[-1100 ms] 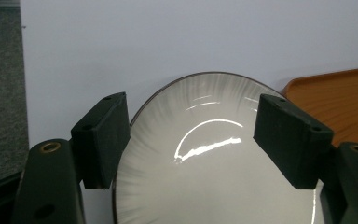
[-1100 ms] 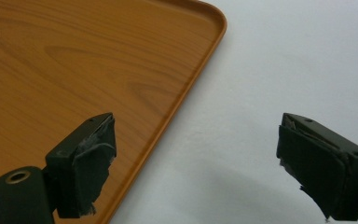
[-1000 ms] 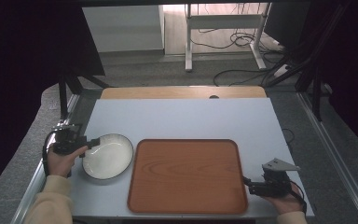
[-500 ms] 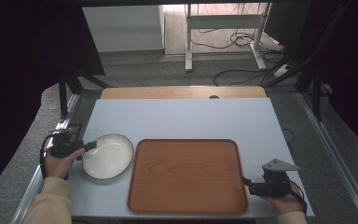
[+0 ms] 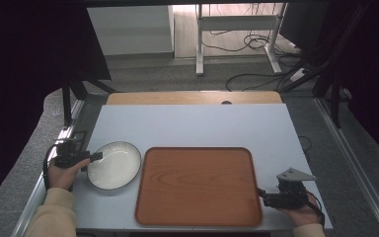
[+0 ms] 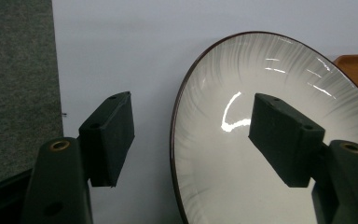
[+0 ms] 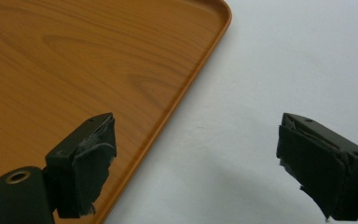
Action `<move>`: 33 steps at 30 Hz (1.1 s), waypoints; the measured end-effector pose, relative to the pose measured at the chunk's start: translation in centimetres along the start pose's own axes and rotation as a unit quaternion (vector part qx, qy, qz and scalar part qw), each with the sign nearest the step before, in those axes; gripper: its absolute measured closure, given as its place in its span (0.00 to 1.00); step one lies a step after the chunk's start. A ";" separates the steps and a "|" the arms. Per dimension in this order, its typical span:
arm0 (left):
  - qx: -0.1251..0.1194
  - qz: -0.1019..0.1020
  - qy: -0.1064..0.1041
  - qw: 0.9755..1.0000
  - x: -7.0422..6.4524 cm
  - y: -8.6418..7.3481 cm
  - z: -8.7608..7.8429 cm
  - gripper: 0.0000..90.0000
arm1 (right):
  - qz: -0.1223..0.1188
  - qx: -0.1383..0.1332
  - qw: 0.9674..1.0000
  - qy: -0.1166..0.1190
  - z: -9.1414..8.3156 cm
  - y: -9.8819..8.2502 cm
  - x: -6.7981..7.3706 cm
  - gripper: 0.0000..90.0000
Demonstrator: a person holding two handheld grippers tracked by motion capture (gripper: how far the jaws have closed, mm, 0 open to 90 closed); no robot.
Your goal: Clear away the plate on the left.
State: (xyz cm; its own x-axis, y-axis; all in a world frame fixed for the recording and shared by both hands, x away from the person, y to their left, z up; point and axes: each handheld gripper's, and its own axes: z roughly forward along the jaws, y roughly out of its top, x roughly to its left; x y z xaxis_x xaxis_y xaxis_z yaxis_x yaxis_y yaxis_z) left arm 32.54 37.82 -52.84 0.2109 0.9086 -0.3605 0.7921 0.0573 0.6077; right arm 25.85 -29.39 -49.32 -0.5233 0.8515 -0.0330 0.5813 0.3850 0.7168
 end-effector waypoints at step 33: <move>0.039 -0.003 -0.025 0.999 0.0 -0.5 1.5 0.61 | -0.003 0.006 1.000 0.004 0.1 0.0 0.1 0.14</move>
State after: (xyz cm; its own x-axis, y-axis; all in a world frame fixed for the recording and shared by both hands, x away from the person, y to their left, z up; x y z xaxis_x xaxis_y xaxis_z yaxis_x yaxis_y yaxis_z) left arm 32.98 37.17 -54.20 0.2327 0.8866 -0.3998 0.8355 0.0282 0.5488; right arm 25.84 -29.31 -49.41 -0.5310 0.8468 -0.0315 0.5854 0.3935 0.7088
